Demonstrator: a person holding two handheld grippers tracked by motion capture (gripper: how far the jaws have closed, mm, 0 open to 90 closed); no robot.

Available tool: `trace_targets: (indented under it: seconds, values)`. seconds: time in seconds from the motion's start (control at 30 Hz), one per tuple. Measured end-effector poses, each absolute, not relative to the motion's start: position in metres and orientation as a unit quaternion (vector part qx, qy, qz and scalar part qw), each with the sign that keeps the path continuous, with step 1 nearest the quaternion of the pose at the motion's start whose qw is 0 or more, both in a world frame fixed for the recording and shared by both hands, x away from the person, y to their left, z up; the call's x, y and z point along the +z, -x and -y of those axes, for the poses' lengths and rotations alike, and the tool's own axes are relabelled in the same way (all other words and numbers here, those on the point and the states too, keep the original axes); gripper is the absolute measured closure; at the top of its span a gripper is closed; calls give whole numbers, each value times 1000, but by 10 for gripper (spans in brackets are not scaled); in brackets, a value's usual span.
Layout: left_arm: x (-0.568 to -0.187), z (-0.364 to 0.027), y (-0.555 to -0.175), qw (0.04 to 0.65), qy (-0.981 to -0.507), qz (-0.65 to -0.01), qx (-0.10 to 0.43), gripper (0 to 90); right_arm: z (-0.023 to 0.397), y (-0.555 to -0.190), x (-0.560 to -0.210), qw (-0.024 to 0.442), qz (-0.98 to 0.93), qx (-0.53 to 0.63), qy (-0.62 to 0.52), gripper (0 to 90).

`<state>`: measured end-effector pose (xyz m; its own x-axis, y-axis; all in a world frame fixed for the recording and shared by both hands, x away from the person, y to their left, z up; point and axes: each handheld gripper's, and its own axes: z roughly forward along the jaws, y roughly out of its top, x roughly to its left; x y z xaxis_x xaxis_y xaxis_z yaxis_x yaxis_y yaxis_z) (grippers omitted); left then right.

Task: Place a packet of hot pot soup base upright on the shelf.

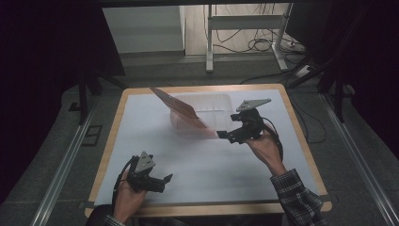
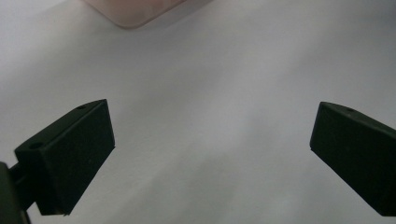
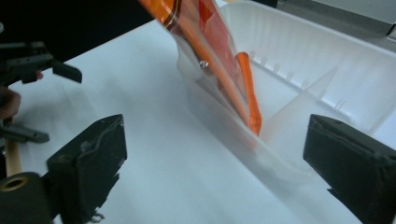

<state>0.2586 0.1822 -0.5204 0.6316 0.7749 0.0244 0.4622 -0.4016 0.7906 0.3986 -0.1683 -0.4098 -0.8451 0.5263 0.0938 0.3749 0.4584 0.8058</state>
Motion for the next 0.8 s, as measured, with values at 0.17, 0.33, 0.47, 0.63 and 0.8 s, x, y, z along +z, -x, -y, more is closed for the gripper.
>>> trace_targets:
  seconds: [0.17, 0.33, 0.47, 0.63, 0.8]
  values:
    - [-520, -182, -259, 393, -813, -380, 199, 0, 178, -388, -413, 87, -851, 445, -265, 7]
    - [-520, -183, -259, 392, -813, -381, 200, 0, 192, -379, -418, 97, -842, 452, -277, 0]
    - [-520, -185, -259, 392, -812, -383, 201, 0, 203, -374, -421, 95, -838, 454, -288, 0]
    - [-520, -187, -259, 391, -811, -385, 203, 0, 215, -365, -427, 95, -834, 456, -295, 0]
    - [-520, -187, -259, 389, -812, -384, 204, 0, 224, -354, -435, 118, -834, 448, -300, 0]
